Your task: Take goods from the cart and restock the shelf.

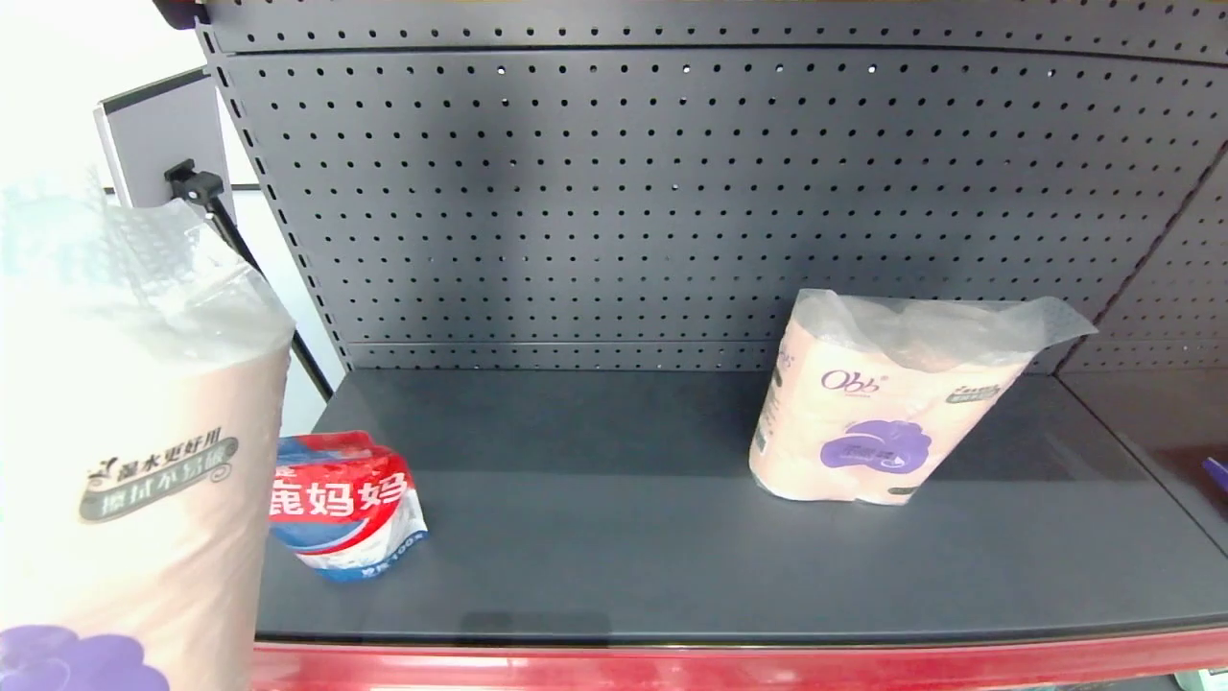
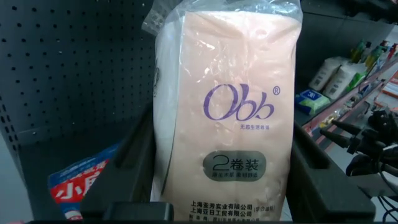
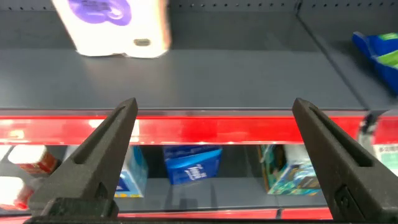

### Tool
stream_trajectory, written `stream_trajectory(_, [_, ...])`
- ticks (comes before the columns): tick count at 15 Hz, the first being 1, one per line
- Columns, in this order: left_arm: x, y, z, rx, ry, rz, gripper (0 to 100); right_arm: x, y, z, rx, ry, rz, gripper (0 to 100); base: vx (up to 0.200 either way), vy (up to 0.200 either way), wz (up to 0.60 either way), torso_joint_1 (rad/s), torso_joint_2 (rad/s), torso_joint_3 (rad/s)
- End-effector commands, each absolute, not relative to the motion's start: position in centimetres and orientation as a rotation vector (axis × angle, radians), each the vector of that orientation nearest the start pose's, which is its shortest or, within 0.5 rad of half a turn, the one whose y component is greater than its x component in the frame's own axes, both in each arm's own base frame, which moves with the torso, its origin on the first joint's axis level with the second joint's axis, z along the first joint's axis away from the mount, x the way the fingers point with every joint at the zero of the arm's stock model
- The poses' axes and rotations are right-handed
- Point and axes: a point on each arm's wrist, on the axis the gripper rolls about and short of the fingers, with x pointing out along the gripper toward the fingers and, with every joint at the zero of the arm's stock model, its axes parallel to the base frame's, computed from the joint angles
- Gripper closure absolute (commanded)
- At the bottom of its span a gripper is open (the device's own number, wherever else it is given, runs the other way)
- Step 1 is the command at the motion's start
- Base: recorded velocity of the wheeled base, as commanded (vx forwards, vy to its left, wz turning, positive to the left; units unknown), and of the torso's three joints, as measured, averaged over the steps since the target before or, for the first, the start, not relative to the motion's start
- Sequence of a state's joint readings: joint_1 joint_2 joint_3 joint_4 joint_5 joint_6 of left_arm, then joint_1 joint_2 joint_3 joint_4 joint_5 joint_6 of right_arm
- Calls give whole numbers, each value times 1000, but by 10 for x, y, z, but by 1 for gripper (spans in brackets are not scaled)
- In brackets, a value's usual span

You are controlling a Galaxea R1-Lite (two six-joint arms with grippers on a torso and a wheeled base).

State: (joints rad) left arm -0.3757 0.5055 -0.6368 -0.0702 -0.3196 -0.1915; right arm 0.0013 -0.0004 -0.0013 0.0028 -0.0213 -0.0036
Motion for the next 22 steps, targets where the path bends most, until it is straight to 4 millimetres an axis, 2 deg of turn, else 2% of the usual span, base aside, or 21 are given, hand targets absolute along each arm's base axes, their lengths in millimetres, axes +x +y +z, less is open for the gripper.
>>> stream_trajectory(1, [-2, -7, 263, -189, -138, -710, 100, -23, 0, 76, -3, 2, -18, 0, 0, -200, 0, 2, 2, 12])
stream_trajectory(14, [0, -7, 263, -189, -130, -709, 100, -23, 0, 76, -5, 2, -18, 0, 0, -200, 0, 1, 3, 1])
stream_trajectory(22, [4, -9, 262, -187, -110, -711, 100, -22, 0, 76, -8, 9, -17, 0, 0, 0, 0, 0, 0, 0])
